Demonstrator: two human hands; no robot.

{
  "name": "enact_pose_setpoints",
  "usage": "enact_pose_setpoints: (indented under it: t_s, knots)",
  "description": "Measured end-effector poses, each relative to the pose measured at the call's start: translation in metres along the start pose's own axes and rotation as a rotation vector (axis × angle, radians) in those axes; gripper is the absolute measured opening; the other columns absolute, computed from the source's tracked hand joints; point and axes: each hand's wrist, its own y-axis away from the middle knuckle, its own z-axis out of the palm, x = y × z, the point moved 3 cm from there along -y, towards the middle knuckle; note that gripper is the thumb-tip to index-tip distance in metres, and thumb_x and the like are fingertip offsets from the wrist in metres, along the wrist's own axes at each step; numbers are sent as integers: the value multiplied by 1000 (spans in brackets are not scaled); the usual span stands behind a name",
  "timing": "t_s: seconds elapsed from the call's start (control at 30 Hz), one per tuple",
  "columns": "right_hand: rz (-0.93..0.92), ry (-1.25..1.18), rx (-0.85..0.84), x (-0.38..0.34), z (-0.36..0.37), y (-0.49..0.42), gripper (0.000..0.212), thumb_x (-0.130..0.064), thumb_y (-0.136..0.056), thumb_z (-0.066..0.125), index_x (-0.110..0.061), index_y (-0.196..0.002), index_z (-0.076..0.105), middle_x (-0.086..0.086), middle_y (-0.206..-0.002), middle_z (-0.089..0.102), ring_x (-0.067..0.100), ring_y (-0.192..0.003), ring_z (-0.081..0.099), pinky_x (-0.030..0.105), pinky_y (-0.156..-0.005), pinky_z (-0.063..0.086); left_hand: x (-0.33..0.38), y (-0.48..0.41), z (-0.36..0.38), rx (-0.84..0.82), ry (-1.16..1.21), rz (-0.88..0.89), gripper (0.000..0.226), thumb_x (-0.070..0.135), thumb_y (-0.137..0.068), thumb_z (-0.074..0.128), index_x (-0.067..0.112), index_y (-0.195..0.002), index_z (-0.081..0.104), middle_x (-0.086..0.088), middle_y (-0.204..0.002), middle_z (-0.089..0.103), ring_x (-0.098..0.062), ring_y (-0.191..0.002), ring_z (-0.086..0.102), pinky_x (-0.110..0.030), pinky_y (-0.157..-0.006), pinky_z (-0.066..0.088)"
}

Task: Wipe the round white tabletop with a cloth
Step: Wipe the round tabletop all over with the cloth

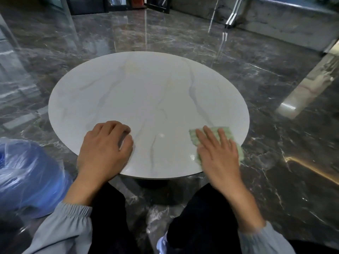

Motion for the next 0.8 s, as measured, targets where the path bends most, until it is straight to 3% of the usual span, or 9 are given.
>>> enact_pose_setpoints:
  t_s: [0.13, 0.23, 0.33, 0.47, 0.63, 0.73, 0.8]
  knots:
    - [-240, 38, -75, -92, 24, 48, 69, -49, -99, -2, -31, -166, 5, -10, -172, -5, 34, -156, -18, 54, -123, -16, 3, 1, -2, -16, 10, -10, 32, 38, -94, 49, 24, -112, 72, 1, -118, 68, -32, -110, 58, -48, -93, 46]
    - [-369, -55, -172, -124, 32, 66, 61, -51, -104, 2, -37, -164, -2, -18, -170, -17, 20, -150, -38, 47, -118, -27, 3, -1, -4, -35, 24, 11, 35, 37, -92, 47, 23, -113, 72, 0, -119, 68, -33, -111, 59, -50, -96, 46]
    - [-408, -76, -132, -99, 20, 55, 54, -50, -109, 14, -45, -162, 9, -22, -171, -3, 9, -155, -20, 32, -121, -19, 3, 0, -7, -33, 25, 0, 34, 38, -92, 47, 25, -113, 71, 1, -120, 68, -33, -112, 59, -49, -97, 46]
    - [-324, -11, -74, -32, 6, 20, 56, -56, -105, 14, -50, -160, 13, -24, -169, 7, 6, -157, -3, 28, -123, -4, 3, 0, -5, -21, 12, -1, 34, 38, -93, 49, 24, -113, 73, 1, -119, 69, -32, -111, 59, -47, -96, 46]
    - [6, 23, -180, 74, -21, -64, 54, -50, -108, 12, -48, -161, 4, -16, -172, -2, 13, -158, -7, 46, -127, 1, 3, 0, -4, -20, -2, 9, 35, 38, -93, 49, 23, -113, 73, 1, -119, 69, -31, -113, 59, -47, -95, 46]
    - [32, 122, -203, 63, -18, -74, 57, -45, -109, 12, -42, -163, -4, -11, -172, -10, 23, -158, -11, 50, -127, -3, 4, 0, -3, -9, -6, 26, 35, 37, -94, 49, 21, -113, 73, -1, -118, 69, -33, -112, 60, -47, -93, 46]
    - [-104, 219, -205, 27, -6, -55, 59, -45, -106, 6, -39, -162, -11, -10, -172, -15, 28, -157, -16, 51, -127, -3, 4, 0, -3, 3, -6, 21, 33, 35, -94, 50, 20, -112, 73, -1, -117, 70, -33, -110, 60, -47, -92, 46]
